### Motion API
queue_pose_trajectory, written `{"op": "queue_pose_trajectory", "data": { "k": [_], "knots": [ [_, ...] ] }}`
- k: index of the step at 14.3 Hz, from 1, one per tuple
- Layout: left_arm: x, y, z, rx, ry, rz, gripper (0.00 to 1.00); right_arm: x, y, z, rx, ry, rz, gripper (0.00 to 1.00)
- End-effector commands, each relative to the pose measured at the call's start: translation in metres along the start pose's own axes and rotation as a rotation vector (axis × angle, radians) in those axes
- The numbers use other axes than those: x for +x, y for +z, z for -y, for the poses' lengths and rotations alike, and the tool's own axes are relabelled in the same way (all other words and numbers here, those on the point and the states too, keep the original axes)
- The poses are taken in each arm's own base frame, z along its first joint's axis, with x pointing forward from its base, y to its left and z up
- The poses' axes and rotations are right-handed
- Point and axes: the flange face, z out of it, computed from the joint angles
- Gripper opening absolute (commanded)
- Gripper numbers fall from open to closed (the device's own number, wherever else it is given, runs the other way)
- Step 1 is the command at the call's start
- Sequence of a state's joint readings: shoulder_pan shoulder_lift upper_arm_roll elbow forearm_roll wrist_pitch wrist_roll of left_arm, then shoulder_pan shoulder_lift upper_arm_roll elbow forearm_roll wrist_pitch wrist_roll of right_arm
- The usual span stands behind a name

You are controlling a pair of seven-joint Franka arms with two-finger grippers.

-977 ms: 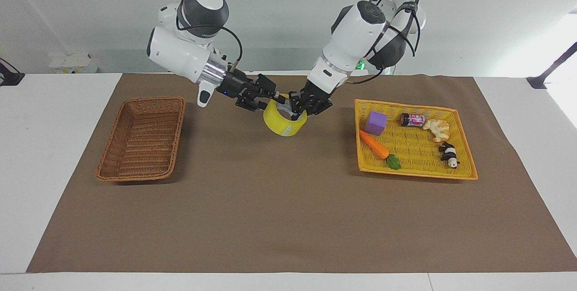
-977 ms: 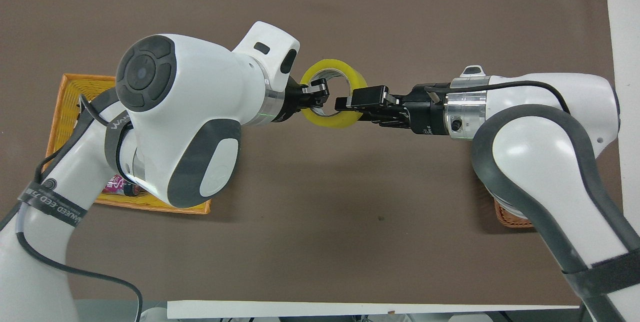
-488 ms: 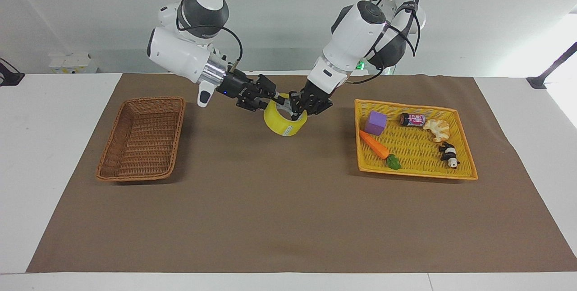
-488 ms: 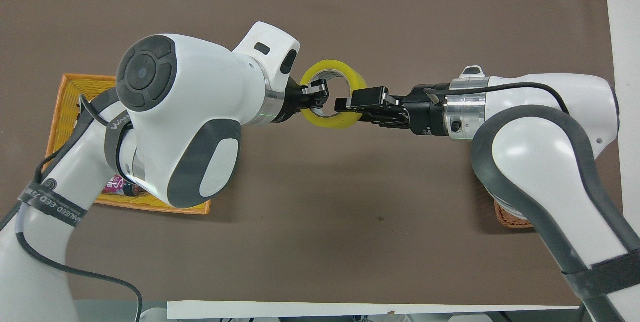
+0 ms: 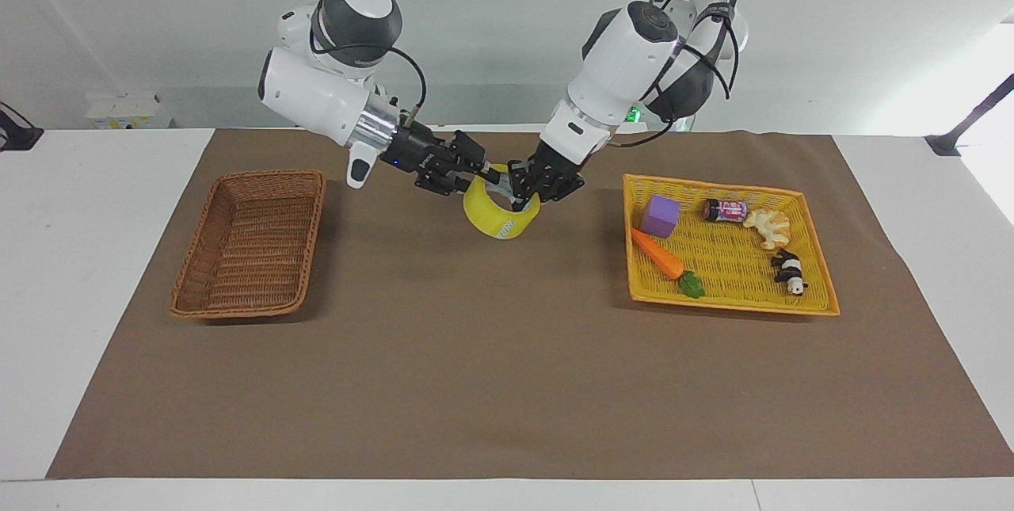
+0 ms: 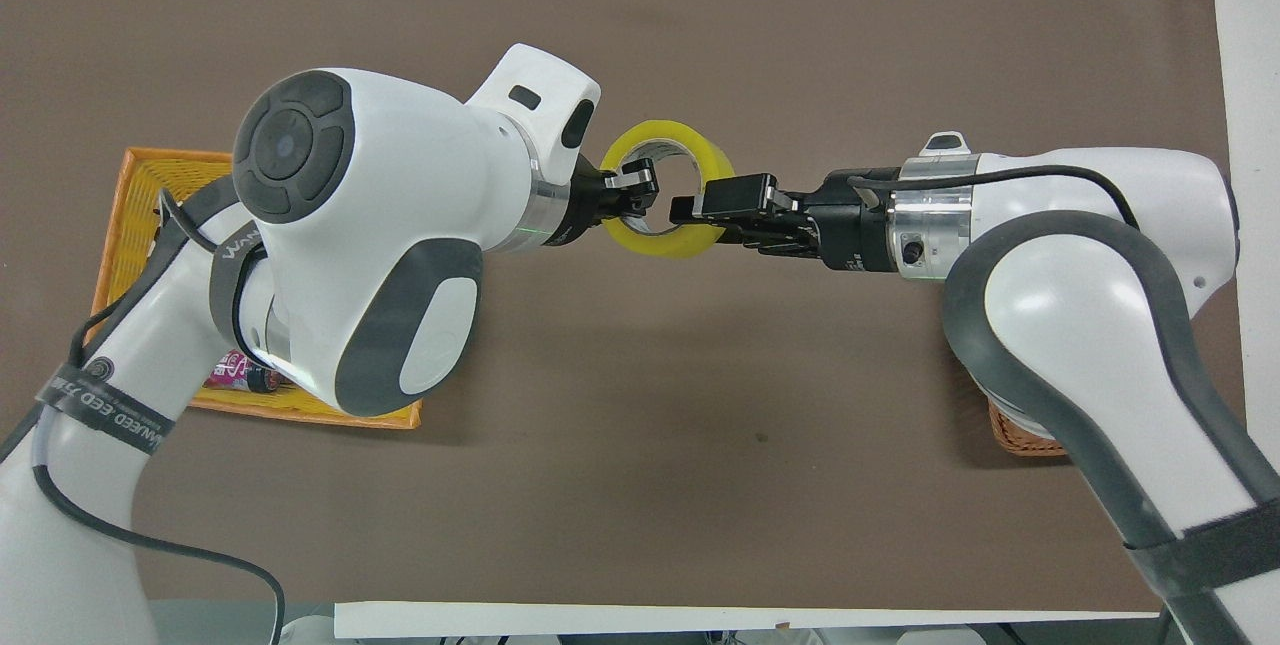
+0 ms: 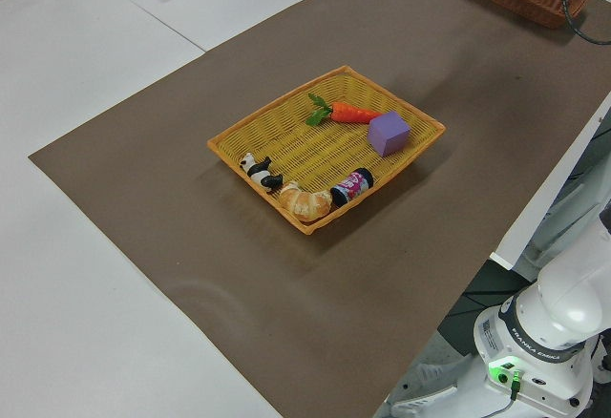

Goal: Move tape to another basket
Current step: 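Release the tape with the left gripper and withdraw it toward the yellow basket, then lower the tape into the brown basket with the right gripper while the left gripper retracts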

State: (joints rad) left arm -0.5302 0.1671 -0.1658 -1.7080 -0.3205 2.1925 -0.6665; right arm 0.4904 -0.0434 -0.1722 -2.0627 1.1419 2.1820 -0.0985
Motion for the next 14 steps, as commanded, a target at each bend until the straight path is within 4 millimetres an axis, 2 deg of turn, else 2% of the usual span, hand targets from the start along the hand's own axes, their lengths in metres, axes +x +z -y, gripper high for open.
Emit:
{"op": "queue_pose_trajectory", "data": {
  "k": [1, 2, 3, 4, 7, 8, 10, 12, 14],
  "knots": [
    [-0.005, -0.011, -0.002, -0.009, 0.006, 0.002, 0.05, -0.002, -0.009, -0.003, 0.017, 0.007, -0.009, 0.00],
    [-0.005, -0.012, -0.003, -0.010, 0.002, 0.002, 0.24, -0.002, -0.009, -0.003, 0.018, 0.006, -0.010, 0.00],
    [-0.004, -0.013, -0.002, -0.011, 0.000, 0.001, 0.62, -0.002, -0.009, -0.003, 0.017, 0.007, -0.009, 0.00],
    [-0.005, -0.017, -0.002, -0.003, 0.007, 0.001, 0.75, -0.002, -0.009, -0.003, 0.017, 0.007, -0.009, 0.00],
    [-0.001, -0.042, 0.001, 0.014, 0.015, 0.009, 0.88, -0.001, -0.010, -0.003, 0.018, 0.007, -0.011, 0.00],
    [0.007, -0.055, 0.008, 0.018, -0.001, 0.006, 0.94, -0.001, -0.010, -0.004, 0.017, 0.009, -0.012, 0.00],
    [0.032, -0.079, 0.029, 0.024, -0.046, -0.008, 0.95, 0.001, -0.016, -0.006, 0.024, 0.013, -0.005, 0.00],
    [0.055, -0.094, 0.062, 0.077, -0.063, -0.001, 0.98, 0.007, -0.039, -0.016, 0.035, 0.011, 0.016, 0.00],
    [0.076, -0.106, 0.098, 0.149, -0.044, -0.034, 0.98, 0.018, -0.071, -0.038, 0.052, 0.001, 0.037, 0.00]
  ]
}}
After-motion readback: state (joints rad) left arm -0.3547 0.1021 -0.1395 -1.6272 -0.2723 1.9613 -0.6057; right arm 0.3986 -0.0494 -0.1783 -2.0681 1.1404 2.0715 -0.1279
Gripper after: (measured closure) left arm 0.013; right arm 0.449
